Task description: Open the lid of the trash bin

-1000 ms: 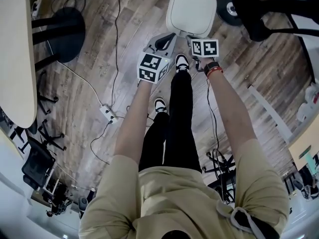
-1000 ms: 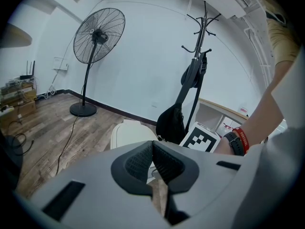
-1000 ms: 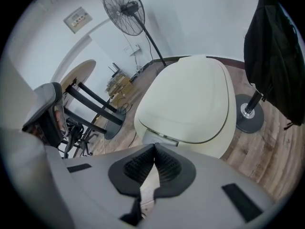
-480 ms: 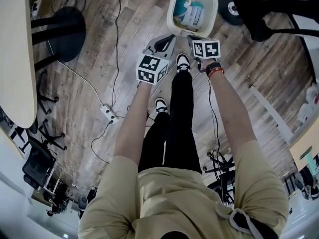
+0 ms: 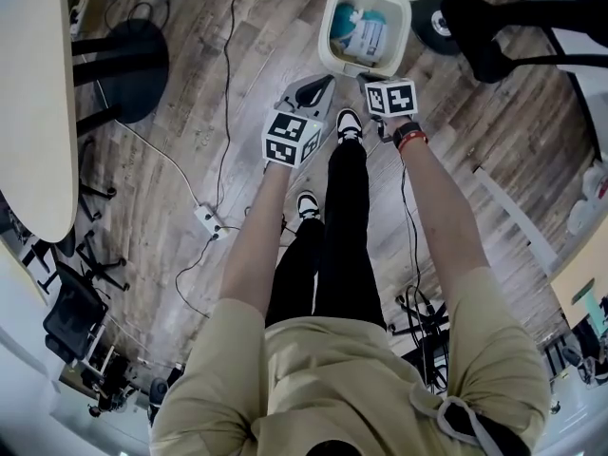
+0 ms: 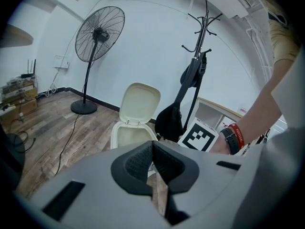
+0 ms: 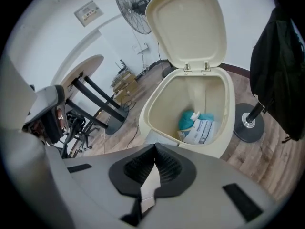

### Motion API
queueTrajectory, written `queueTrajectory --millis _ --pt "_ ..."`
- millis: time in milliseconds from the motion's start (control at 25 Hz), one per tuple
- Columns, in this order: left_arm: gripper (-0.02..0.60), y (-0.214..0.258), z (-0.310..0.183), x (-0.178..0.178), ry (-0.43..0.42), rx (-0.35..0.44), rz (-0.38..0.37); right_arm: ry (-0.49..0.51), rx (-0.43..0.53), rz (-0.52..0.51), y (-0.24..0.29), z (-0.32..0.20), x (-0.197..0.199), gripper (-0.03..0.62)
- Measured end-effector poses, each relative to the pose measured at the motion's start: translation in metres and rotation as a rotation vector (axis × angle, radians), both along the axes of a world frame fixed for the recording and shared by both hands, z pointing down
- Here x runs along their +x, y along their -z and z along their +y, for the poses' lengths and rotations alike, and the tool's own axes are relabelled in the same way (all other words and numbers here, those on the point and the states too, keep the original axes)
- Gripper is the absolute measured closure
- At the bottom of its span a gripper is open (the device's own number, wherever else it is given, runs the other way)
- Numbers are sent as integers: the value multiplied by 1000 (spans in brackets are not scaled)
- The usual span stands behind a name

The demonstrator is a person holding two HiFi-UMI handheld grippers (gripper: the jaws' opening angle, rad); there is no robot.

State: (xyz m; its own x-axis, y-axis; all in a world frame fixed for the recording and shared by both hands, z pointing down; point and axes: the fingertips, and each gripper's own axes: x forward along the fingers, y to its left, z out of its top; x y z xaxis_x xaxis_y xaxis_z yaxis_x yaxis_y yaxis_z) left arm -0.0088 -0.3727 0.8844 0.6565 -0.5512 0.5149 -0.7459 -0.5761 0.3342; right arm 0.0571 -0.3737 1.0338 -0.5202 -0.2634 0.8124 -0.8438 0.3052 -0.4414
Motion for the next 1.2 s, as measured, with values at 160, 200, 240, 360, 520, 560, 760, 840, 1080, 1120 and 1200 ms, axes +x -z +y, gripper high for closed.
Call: queueTrajectory --millis 160,200,240,360,520,560,760,840,1080,1120,1200 --pt "558 20 12 -3 0 -3 -7 -47 27 -18 35 8 4 588" --pt "558 27 15 -4 1 -3 -8 -56 35 -21 45 10 5 588" --pt "558 34 18 -4 1 -2 -8 -67 43 -25 56 12 7 588" --pt "558 58 26 -5 7 10 -10 -87 71 -29 89 20 11 588" --pt "558 95 46 -6 -3 31 -18 -67 149 -12 139 34 11 588" --pt "558 103 51 -5 -7 36 -20 -62 168 -14 151 38 10 588" --pt "558 149 72 -11 22 56 1 -61 236 -3 213 59 9 588" --pt "558 168 77 -15 29 67 0 -70 261 2 238 65 10 588" --pt "558 229 112 -25 23 98 -37 -95 322 5 311 107 4 588" --pt "558 239 119 -27 28 103 -41 -105 330 2 323 115 3 589" --pt "558 257 131 -32 38 109 -40 -123 348 -1 347 129 -1 589"
